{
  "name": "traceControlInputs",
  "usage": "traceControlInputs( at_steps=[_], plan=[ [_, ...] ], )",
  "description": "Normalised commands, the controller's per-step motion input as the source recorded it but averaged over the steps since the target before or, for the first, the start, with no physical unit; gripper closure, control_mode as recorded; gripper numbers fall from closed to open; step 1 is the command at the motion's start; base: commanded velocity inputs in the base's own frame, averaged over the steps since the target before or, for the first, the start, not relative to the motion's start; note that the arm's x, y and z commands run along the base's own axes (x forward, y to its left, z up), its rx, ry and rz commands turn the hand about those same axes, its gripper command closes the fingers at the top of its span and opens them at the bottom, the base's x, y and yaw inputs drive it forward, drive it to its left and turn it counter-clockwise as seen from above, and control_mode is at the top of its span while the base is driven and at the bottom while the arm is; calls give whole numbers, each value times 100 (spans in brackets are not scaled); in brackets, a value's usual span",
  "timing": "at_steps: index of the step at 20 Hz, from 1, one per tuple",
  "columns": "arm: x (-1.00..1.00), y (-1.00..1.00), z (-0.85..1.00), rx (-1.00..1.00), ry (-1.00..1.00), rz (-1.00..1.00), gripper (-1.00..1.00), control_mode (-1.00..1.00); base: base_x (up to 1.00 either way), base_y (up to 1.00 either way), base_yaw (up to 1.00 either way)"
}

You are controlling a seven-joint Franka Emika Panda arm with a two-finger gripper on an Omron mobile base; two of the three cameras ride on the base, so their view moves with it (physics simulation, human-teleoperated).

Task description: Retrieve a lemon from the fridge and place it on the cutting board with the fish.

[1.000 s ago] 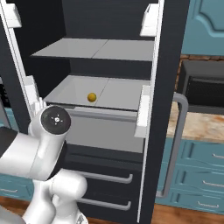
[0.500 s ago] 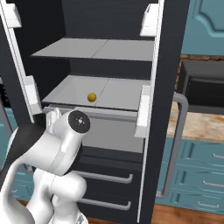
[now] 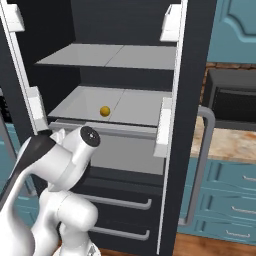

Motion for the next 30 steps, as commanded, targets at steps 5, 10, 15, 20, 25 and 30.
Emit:
traceControlInputs(
  at_steps=[5,10,15,20,25,30],
  plan=[
    [14,10,-41,10,17,0,-100,-100,0,0,0],
    [22,39,-53,11,15,0,-100,-100,0,0,0],
    [27,40,-29,10,3,0,-100,-100,0,0,0],
    [58,10,-10,7,0,2,-100,-100,0,0,0],
    [54,9,-24,2,3,4,-100,-100,0,0,0],
    [8,73,-38,4,16,12,-100,-100,0,0,0]
  ],
)
